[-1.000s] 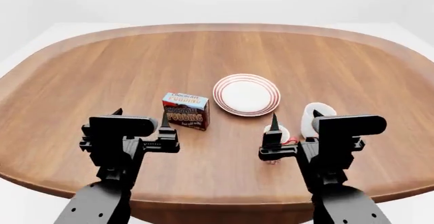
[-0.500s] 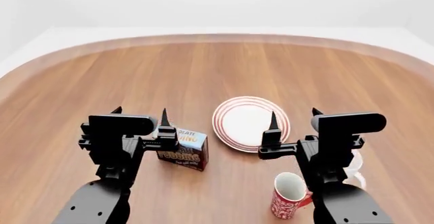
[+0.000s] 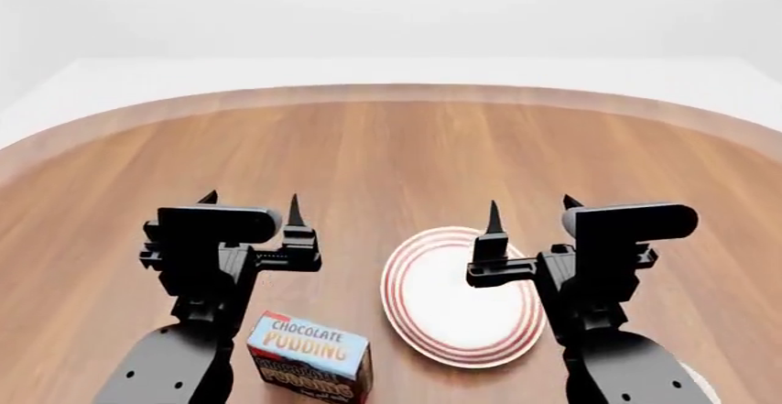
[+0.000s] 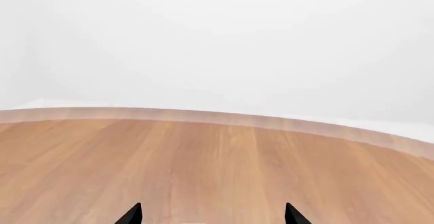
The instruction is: Put the chocolate pudding to the right of the plate.
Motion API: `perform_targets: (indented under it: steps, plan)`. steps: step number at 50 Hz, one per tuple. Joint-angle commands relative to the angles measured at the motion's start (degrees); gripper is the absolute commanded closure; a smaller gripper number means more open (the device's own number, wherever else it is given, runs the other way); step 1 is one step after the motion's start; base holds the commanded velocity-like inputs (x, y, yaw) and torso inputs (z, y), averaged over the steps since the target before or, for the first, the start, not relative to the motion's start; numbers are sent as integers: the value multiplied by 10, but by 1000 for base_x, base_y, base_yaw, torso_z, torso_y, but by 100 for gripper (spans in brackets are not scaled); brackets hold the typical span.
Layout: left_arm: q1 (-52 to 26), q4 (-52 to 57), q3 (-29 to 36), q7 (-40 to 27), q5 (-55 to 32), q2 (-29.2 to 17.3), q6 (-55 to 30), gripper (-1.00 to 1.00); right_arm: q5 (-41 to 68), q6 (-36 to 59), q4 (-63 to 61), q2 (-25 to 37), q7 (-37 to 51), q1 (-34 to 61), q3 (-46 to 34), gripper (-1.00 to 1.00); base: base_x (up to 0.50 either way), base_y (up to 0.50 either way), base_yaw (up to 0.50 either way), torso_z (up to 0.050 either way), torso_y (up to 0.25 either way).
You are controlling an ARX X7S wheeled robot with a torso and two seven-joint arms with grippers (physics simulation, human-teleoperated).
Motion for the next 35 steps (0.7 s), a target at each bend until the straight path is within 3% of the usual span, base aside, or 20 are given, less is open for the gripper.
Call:
perform_targets:
  steps: [1,6,18,31,33,35]
  plan:
    - [-1,0,1,-4,-4,-2,2,-100,7,10,-7,3,4,4,2,-100,500,0,0,0,0]
    - [1,0,1,-6,-6,-4,3,-100,14,6,-9,2,4,3,8,-100,500,0,0,0,0]
    - [0,-2,3,-9,-11,-7,4,-100,13,18,-16,10,9,5,0,-100,0,0,0,0,1]
    - [-2,-3,2,-12,-17,-11,2,-100,77,198,-152,84,-25,60,17,-100,0,0,0,0,0]
    - [-3,-2,2,-13,-17,-11,1,-100,138,309,-173,77,-55,88,54,-100,0,0,0,0,0]
    - [-4,-2,2,-13,-18,-12,0,-100,157,346,-179,78,-65,103,65,-100,0,0,0,0,0]
